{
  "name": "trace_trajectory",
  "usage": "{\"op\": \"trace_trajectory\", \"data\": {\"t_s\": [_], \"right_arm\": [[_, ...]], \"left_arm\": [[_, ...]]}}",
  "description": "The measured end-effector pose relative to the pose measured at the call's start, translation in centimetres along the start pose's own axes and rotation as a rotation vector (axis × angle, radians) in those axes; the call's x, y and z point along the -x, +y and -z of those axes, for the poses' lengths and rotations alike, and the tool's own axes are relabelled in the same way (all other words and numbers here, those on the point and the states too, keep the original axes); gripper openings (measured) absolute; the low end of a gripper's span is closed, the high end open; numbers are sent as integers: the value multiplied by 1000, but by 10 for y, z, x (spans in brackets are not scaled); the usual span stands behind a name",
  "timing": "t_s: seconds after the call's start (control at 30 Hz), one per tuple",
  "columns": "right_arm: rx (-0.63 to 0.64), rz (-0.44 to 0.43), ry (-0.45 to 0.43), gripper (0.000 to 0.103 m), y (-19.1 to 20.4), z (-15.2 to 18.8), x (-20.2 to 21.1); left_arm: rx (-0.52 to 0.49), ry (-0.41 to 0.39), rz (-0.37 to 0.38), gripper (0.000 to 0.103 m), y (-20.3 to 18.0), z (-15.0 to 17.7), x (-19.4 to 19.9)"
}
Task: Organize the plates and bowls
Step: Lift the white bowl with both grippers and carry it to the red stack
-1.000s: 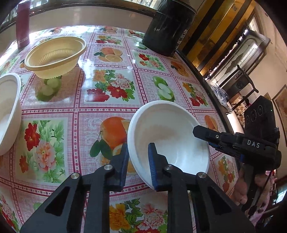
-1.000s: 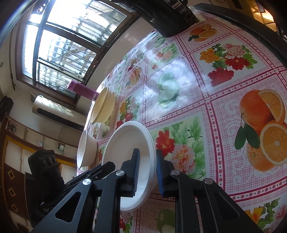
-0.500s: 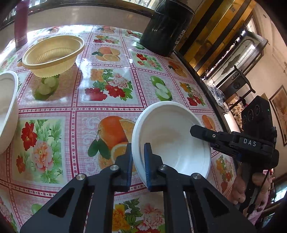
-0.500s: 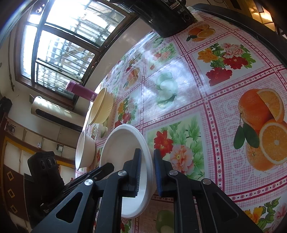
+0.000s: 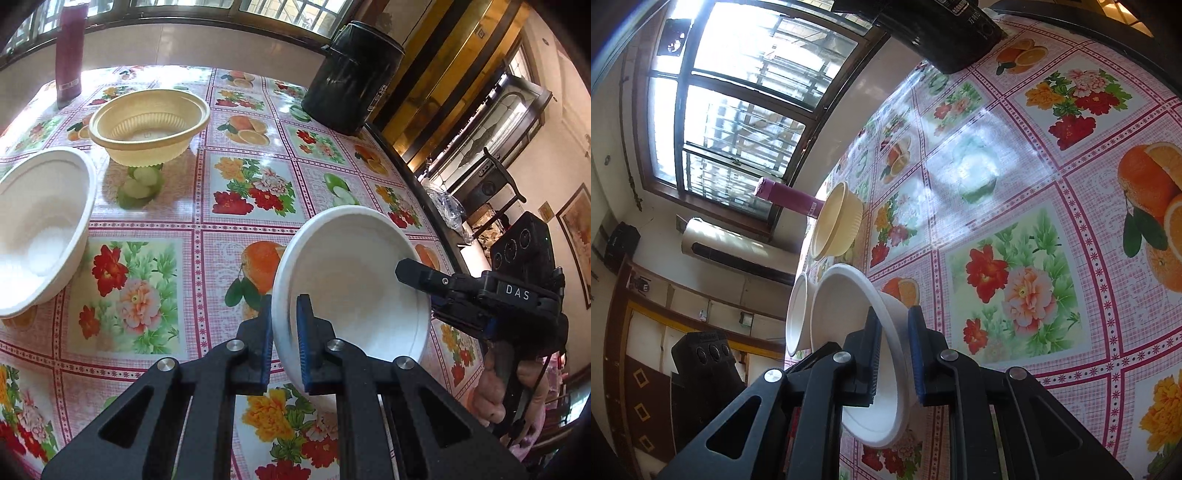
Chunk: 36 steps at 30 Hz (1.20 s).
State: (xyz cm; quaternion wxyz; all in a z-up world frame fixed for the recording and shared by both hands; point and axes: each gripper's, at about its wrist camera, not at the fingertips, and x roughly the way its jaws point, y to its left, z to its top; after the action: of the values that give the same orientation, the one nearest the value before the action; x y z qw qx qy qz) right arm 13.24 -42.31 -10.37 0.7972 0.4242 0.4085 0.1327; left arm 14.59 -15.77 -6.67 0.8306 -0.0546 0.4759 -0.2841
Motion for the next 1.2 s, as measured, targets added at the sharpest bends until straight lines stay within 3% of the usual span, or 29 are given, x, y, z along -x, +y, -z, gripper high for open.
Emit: {"op": "trace_trajectory", "data": {"t_s": [0.3,0.87,1.2], "right_arm": [[2,-99,67,15,47,29,-39],[293,-141,251,18,218,138,-133],[498,-60,336,18,288,214,-200]], "left_arm": [[41,-85,-55,9,41,16,69],[169,-252,-237,10,158,85,213],[306,-272,-315,10,231,130,245]]}}
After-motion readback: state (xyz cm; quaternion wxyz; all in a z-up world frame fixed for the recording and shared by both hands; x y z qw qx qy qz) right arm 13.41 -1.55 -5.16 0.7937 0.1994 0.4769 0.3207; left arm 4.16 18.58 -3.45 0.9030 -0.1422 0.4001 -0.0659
